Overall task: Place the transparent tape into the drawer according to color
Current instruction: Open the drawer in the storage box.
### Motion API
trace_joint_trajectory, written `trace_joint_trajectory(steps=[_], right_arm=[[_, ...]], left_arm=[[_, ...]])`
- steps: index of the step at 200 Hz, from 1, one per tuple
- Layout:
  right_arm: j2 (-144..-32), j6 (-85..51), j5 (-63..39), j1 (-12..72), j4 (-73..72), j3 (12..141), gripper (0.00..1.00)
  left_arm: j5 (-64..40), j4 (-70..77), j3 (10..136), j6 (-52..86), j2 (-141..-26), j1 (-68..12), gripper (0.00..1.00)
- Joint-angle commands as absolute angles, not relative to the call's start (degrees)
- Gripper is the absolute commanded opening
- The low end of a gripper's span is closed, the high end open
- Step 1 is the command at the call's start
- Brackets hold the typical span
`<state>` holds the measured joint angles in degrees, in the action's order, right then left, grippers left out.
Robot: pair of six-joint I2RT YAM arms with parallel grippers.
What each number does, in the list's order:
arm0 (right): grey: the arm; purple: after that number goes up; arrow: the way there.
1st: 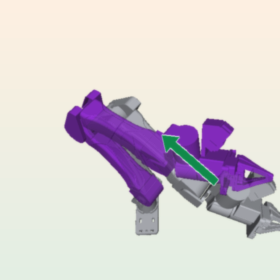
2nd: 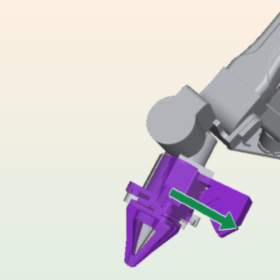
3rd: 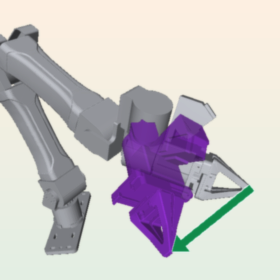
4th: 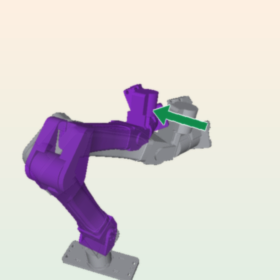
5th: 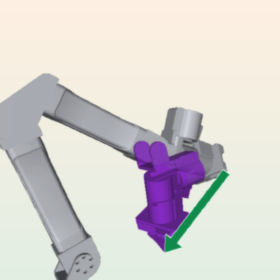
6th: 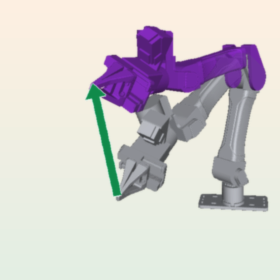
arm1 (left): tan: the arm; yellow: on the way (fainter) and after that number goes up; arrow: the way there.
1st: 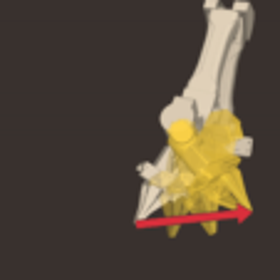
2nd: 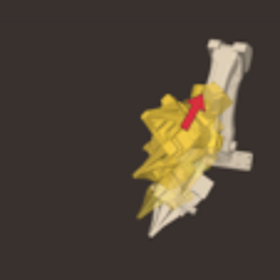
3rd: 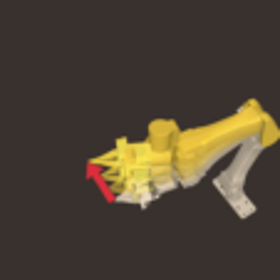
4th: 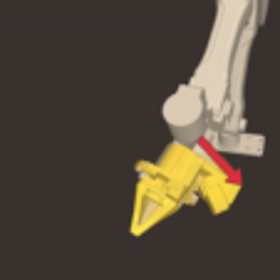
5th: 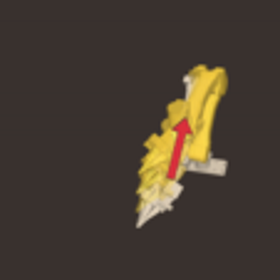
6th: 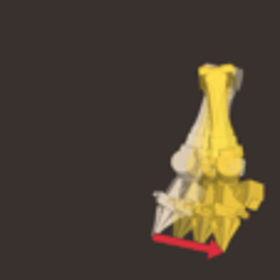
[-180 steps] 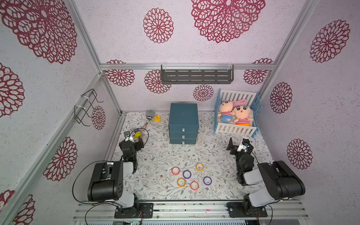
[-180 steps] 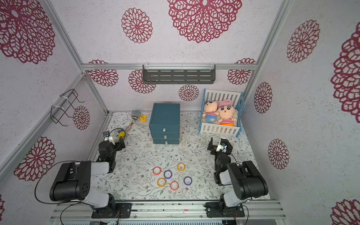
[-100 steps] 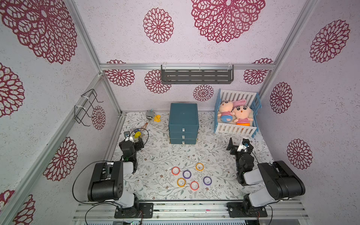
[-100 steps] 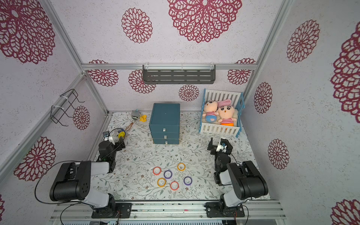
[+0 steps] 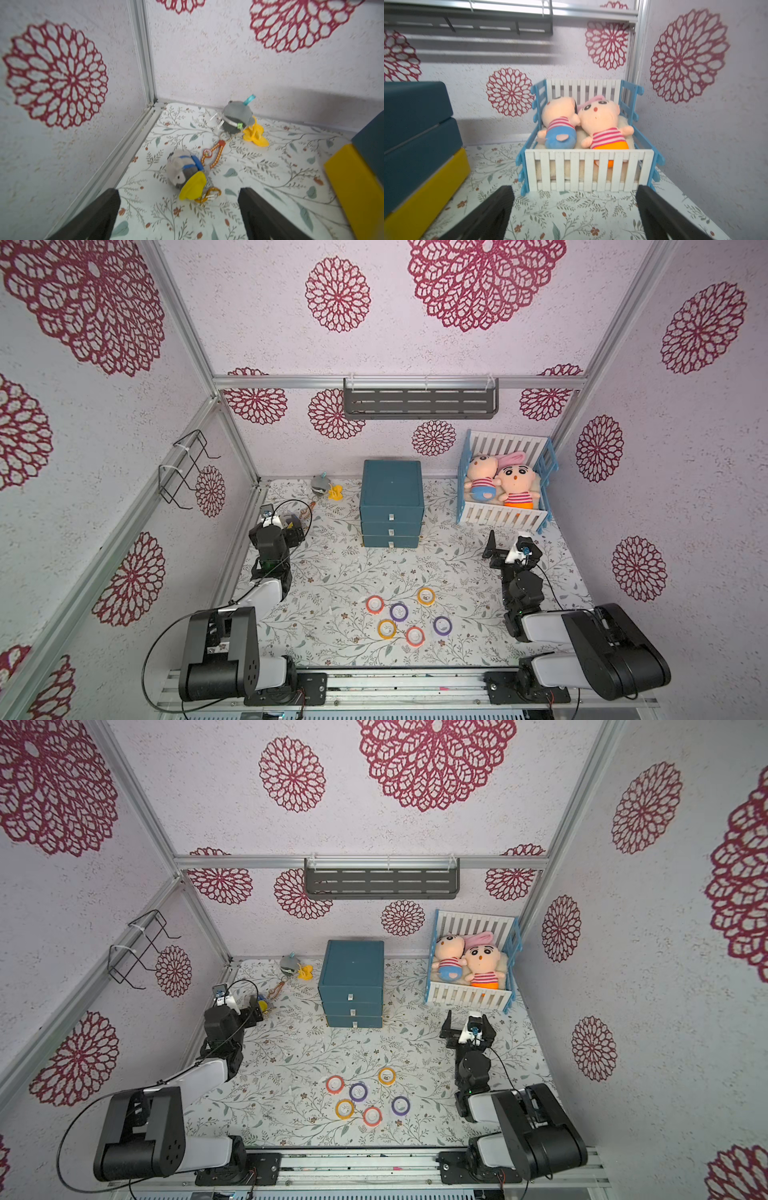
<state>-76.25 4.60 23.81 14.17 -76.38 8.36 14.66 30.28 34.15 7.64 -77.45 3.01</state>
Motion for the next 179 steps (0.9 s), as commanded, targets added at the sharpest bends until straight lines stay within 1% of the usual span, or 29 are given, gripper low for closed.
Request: trace_joint_trajectory(steps=[1,18,29,42,54,71,86,109,141,160,179], right_arm=[[-71.44,9.89,33.09,18.67,-73.89,9.87,0.99],[-65.85,9.39,36.31,21.47,-64.04,13.14,0.99],[-61.69,6.84,35.86,22.32,-55.14,15.79,0.99],[-57.88,1.74,32.27,22.35,-40.91,20.98,0.99],[-56.67,-1.50,28.45,22.36,-30.84,25.87,0.99],[-58.36,-6.32,22.74,22.33,-17.71,32.90,0.99],[-60.68,-9.38,16.86,22.35,-10.61,37.61,0.99],[-62.65,-13.69,7.66,22.39,-6.09,41.21,0.99],[-62.95,-18.77,-2.89,22.32,-5.75,43.33,0.99],[-62.89,-20.37,-6.70,22.37,-5.75,44.61,0.99],[-62.89,-20.71,-8.20,22.33,-4.89,45.94,0.99]], left_arm=[[13.46,16.41,39.84,10.47,-75.87,1.25,0.97],[9.06,9.31,44.97,12.39,-75.67,-0.43,0.97],[6.48,4.92,48.17,13.98,-75.79,-1.86,0.97],[2.46,1.08,51.46,15.16,-76.30,-3.42,0.97],[-1.61,-3.50,54.59,16.25,-76.75,-4.33,0.97],[-6.59,-7.57,57.34,17.54,-77.01,-4.98,0.97],[-10.64,-9.51,58.67,18.62,-76.60,-5.12,0.97],[-16.67,-11.48,59.93,19.67,-75.73,-5.30,0.97],[-21.72,-11.90,61.01,19.94,-75.92,-5.36,0.97],[-25.32,-11.81,62.02,20.75,-77.48,-5.43,0.97],[-29.65,-9.57,62.55,22.10,-79.19,-6.12,0.97]])
